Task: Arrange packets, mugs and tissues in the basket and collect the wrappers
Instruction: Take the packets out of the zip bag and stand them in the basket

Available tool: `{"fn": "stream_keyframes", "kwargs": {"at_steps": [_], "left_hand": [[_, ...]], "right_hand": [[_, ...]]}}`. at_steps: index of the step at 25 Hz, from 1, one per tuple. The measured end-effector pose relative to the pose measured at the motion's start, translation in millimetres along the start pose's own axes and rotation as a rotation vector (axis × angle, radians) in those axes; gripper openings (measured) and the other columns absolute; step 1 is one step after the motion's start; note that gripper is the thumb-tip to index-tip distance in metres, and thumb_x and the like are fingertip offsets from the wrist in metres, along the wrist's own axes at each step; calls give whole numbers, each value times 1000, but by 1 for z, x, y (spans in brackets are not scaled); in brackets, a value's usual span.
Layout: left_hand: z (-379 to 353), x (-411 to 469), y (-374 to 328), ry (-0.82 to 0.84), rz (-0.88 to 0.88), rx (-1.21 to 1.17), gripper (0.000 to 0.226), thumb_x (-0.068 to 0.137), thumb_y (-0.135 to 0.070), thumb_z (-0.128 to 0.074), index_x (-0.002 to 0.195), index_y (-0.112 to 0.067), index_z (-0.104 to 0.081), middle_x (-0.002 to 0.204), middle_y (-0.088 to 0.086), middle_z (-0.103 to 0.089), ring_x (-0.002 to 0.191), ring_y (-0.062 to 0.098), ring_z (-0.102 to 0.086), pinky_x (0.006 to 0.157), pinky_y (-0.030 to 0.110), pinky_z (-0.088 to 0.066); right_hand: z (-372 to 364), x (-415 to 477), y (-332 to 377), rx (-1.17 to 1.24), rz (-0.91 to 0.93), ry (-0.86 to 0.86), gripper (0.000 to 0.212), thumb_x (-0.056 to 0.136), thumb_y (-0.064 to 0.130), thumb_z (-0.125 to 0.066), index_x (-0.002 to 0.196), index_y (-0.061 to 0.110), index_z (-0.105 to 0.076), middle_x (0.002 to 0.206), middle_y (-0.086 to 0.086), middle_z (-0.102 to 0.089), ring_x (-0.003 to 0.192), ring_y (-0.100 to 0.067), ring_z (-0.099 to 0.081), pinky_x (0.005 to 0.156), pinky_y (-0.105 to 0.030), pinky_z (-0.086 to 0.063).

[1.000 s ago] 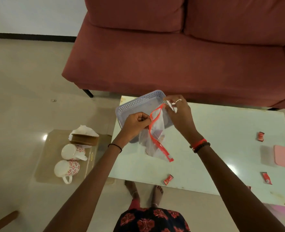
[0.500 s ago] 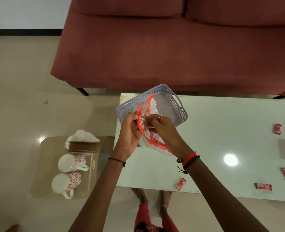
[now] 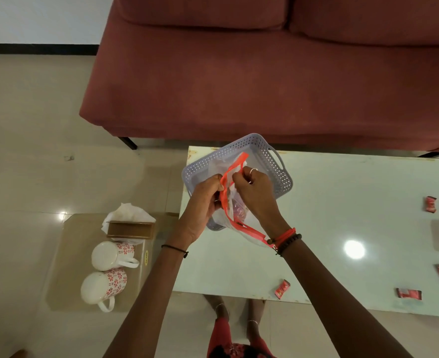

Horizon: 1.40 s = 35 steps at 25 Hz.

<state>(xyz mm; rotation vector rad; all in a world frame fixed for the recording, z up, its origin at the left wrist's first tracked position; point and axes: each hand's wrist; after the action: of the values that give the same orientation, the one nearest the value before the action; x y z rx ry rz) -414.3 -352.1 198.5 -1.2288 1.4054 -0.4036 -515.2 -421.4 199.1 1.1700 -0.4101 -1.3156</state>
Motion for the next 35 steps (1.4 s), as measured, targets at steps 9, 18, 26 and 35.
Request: {"fn": "stream_keyframes", "kwargs": {"at_steps": [9, 18, 26, 35], "left_hand": [[12, -2, -20, -205, -394, 695, 18, 85, -12, -61, 73, -21, -52, 65, -8, -56, 56, -4, -53, 53, 5, -42], [1, 0, -26, -220, -434, 670, 9, 84, -10, -63, 79, -12, -56, 68, -9, -57, 64, 7, -54, 58, 2, -43], [13, 2, -29, -331, -412, 715, 7, 85, -16, -62, 80, -13, -57, 73, 1, -62, 69, 16, -60, 60, 9, -47], [16, 13, -23, -351, -381, 676, 6, 87, -15, -60, 85, -9, -59, 80, 5, -63, 72, 17, -59, 70, 18, -51]], "right_hand": [[73, 6, 5, -851, 341, -131, 10, 80, 24, -58, 77, 15, -57, 80, -3, -66, 59, -17, -51, 54, -18, -35], [57, 1, 9, -906, 647, 16, 36, 75, 3, -75, 108, -3, -63, 106, -22, -65, 96, -35, -65, 77, -44, -57], [-20, 49, -16, -1323, 783, 592, 24, 94, 3, -49, 116, 2, -58, 107, -14, -64, 93, -27, -65, 76, -30, -52], [-34, 57, -18, -1336, 934, 398, 27, 98, 6, -42, 112, -5, -63, 107, -19, -69, 95, -31, -66, 90, -38, -50]]}}
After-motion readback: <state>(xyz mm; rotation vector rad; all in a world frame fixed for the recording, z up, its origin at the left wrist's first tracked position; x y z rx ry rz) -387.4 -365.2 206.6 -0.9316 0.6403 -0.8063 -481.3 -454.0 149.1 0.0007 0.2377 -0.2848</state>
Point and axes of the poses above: each hand's wrist, its own x-axis towards the middle knuckle, its own z-axis out of the back of the hand, y = z × x
